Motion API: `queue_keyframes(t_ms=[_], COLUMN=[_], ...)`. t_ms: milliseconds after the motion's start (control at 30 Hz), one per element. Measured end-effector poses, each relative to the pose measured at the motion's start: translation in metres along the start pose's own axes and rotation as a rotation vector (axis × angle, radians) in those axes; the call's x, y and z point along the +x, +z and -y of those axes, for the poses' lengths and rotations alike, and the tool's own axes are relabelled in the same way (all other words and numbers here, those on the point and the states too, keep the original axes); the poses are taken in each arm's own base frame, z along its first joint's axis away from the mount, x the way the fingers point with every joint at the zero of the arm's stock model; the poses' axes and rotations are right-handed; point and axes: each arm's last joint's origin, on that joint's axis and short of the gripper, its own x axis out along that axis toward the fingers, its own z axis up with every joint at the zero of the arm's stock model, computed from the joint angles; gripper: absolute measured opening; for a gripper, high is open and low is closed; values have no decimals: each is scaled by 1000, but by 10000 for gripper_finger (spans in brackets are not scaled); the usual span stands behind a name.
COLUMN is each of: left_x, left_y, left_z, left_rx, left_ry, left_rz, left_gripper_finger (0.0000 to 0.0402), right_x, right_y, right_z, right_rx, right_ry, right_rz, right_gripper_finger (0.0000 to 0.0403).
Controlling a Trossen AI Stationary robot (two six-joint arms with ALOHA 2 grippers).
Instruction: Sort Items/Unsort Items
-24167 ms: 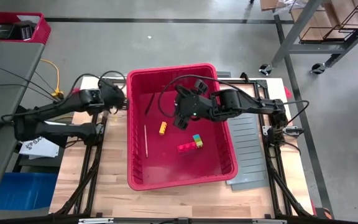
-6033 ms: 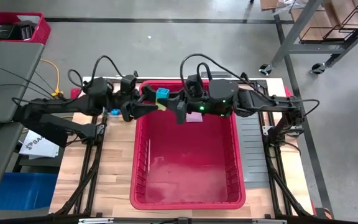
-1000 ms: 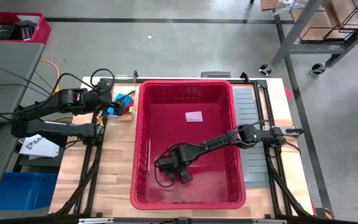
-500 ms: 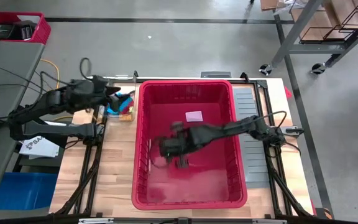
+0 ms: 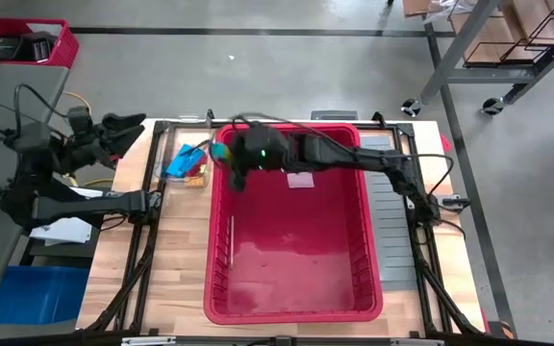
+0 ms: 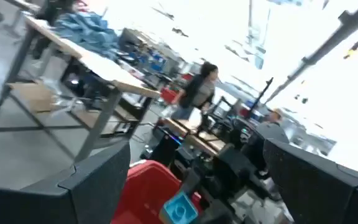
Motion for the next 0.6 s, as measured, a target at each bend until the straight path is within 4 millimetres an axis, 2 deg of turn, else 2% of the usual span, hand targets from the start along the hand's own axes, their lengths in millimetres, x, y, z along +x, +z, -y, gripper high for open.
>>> queue_keyframes(t_ms=[100, 200, 367, 467, 600], left_x=[-5, 2, 35, 59, 80], left_y=[-6, -19, -39, -47, -60], left_z=[-6, -9, -6, -1, 0], left_rx=[-29, -43, -49, 3, 75], left_ry=[52, 63, -40, -123, -155], left_rz=[-52, -147, -186, -176, -275], left_gripper_finger=[365, 365, 365, 365, 365], right_x=[14, 17, 15, 10, 3], right_y=[7, 11, 17, 20, 22], right_z=[16, 26, 28, 21, 10], right_rx=[113, 164, 214, 223, 206], right_ry=[51, 87, 211, 269, 304], right_rz=[95, 141, 155, 163, 159], right_gripper_finger=[109, 109, 109, 109, 109])
